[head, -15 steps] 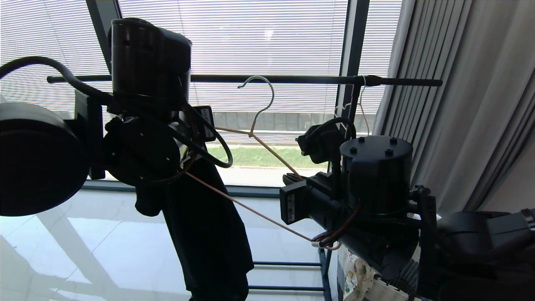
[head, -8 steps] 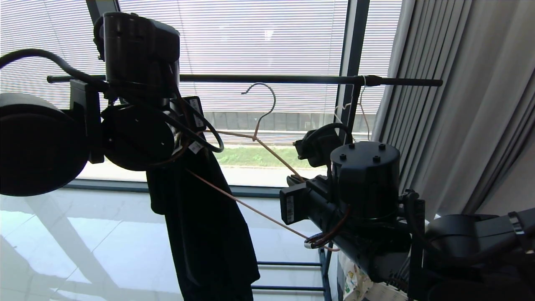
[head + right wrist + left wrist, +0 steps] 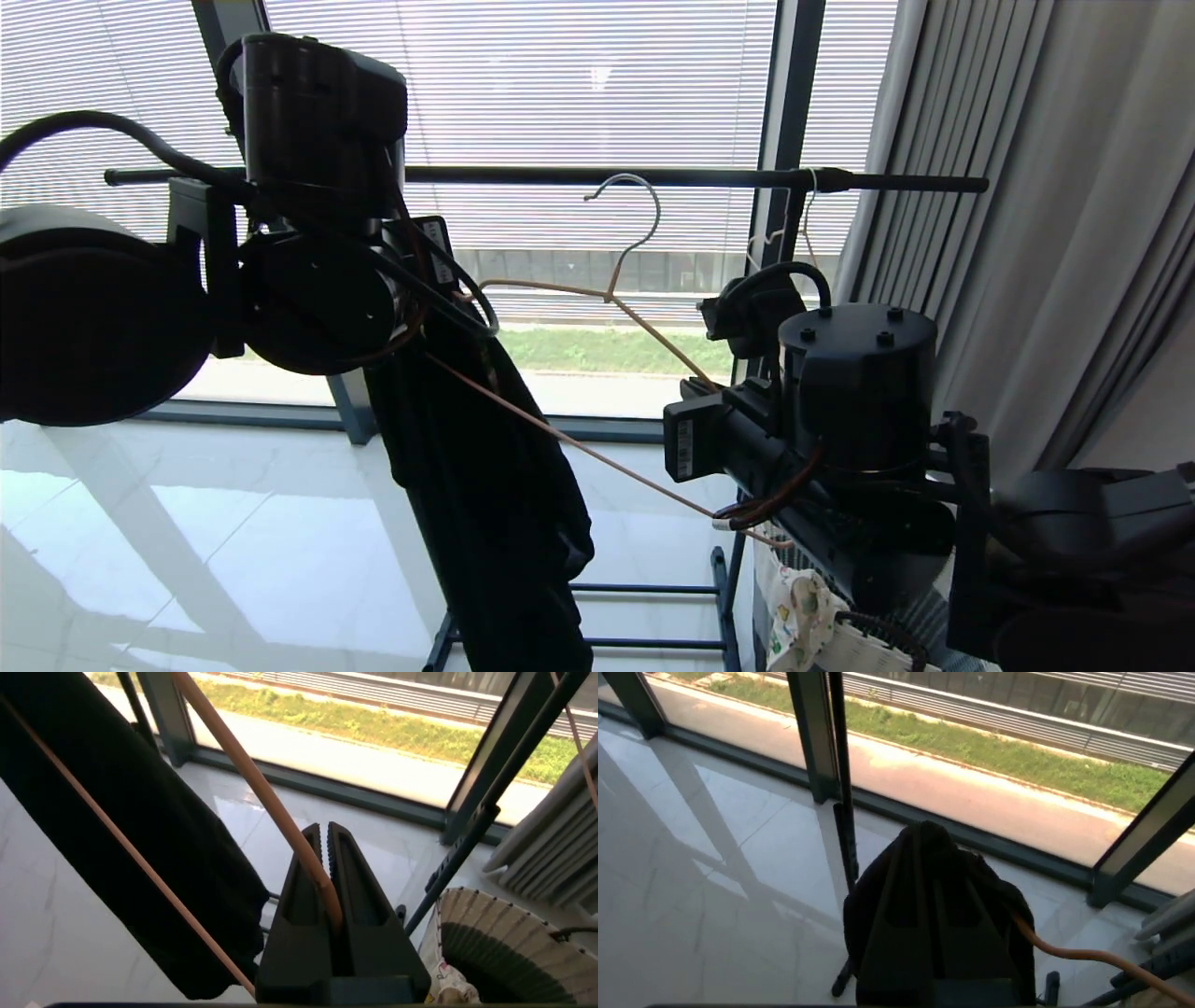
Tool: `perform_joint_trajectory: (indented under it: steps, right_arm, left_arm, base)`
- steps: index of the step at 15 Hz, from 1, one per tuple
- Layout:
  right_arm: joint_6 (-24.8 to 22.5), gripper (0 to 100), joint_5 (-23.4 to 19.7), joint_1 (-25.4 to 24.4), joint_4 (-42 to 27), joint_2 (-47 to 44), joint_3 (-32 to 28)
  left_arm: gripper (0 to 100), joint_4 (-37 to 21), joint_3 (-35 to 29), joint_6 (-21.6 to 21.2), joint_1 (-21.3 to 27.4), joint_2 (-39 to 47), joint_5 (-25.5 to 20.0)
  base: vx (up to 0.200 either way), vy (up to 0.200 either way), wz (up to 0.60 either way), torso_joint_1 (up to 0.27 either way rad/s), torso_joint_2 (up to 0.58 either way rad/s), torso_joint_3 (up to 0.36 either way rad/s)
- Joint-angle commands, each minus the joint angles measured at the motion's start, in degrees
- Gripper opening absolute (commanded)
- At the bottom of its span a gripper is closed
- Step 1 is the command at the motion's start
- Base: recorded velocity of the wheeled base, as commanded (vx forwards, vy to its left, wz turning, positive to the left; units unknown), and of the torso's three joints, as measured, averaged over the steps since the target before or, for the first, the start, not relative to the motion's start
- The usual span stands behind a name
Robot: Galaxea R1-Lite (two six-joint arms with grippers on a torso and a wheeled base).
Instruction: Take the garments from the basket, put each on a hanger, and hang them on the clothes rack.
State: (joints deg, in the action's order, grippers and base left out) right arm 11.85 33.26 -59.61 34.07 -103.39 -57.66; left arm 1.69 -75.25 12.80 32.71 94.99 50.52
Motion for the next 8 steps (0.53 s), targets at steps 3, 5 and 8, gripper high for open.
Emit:
perform_joint_trajectory:
  steps: [3,5,8]
  right_arm:
    - [-0.25,0,-0.12,-1.03,0.03,-1.73,-1.23]
    - [-0.25,0,-0.03,-1.03,0.03,-3.93,-4.13]
    - [-0.25,0,-0.03,-1.21,0.03,-6.39,-7.29]
  left_arm:
    - [0,-0.11,0.02,0.3,3.94,0.2,0.02]
    - [0,-0.02,-0.16,0.38,5.35,0.2,0.02]
    - [0,-0.02,-0.16,0.47,6.67,0.02,-0.07]
  base:
    - [0.0,0.0,0.0,0.0,0.0,0.0]
    - [0.0,0.0,0.0,0.0,0.0,0.0]
    - [0.0,0.0,0.0,0.0,0.0,0.0]
